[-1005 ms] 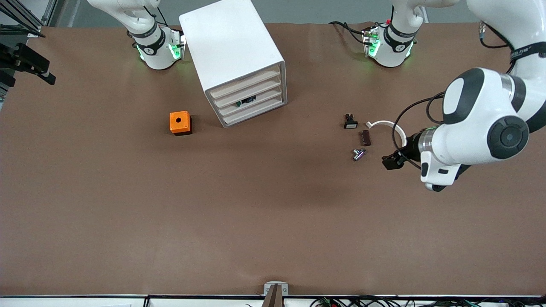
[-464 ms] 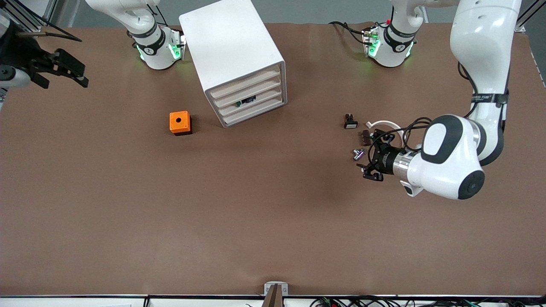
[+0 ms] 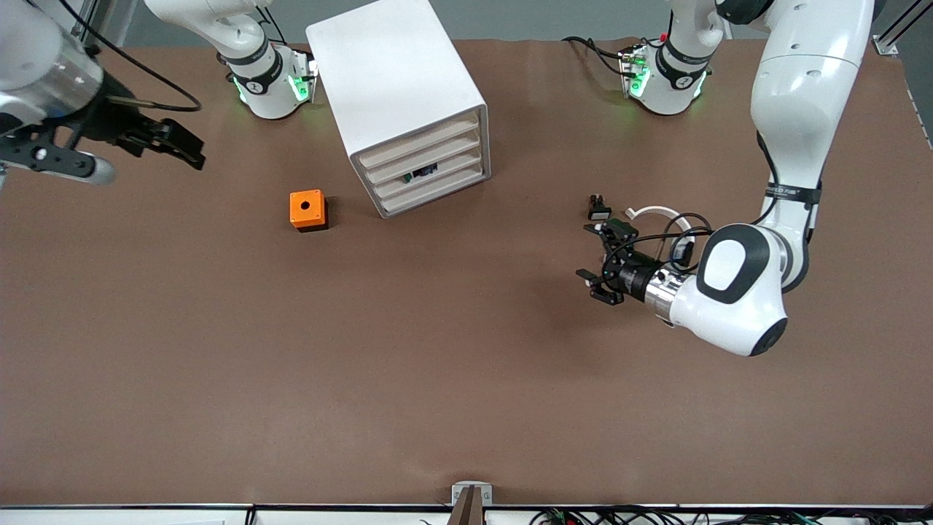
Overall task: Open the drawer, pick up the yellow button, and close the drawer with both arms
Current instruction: 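Grasp the drawer front with the left gripper while the right gripper approaches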
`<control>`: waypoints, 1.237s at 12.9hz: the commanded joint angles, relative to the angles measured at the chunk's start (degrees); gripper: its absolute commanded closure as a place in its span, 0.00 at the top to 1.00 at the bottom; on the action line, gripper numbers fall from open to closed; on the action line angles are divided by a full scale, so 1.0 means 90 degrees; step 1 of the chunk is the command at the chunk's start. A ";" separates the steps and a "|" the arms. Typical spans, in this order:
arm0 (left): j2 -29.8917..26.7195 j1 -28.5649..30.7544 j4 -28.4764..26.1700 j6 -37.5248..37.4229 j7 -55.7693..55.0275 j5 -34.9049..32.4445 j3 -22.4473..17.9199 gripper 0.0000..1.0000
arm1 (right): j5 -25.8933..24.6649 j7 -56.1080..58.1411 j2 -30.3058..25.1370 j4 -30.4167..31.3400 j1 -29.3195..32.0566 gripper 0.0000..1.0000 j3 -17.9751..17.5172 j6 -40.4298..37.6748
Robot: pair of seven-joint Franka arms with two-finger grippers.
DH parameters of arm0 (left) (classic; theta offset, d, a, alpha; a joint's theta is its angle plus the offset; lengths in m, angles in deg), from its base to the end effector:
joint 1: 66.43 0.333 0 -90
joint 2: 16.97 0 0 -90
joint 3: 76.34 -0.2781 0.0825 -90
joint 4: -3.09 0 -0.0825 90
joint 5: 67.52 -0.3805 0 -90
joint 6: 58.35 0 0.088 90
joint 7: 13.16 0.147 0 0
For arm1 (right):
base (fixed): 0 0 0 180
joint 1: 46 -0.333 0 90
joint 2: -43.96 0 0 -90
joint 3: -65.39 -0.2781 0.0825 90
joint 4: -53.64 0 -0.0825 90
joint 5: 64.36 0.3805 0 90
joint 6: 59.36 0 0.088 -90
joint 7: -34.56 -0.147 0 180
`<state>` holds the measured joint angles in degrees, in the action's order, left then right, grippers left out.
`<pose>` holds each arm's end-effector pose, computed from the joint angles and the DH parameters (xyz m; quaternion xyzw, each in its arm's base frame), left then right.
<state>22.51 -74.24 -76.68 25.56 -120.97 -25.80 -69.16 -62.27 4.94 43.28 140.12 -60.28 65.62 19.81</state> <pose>0.5770 -0.2501 0.2557 -0.5515 -0.6837 0.4743 0.0592 0.5060 0.1327 0.5661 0.9893 -0.1328 -0.0604 0.0047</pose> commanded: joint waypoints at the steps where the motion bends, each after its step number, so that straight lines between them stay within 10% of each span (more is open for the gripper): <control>1: 0.0106 -0.0342 0.0172 -0.0123 -0.0529 0.0305 -0.0007 1.00 | -0.0047 -0.0847 0.0046 -0.0096 -0.0453 1.00 0.0043 -0.0057; 12: 0.0477 -0.1935 0.0397 0.0051 -0.3021 0.1572 -0.0016 0.94 | 0.0792 -0.4071 0.0406 -0.0096 -0.1411 1.00 0.0043 0.0089; 16: 0.0643 -0.2501 0.0455 0.0580 -0.3031 0.1995 -0.0056 0.66 | 0.0851 -0.4773 0.0602 -0.0106 -0.1664 1.00 0.0043 0.0284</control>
<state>26.72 -94.81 -74.62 29.88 -147.22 -9.47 -68.99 -55.49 -33.89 47.59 140.13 -73.43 65.49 21.68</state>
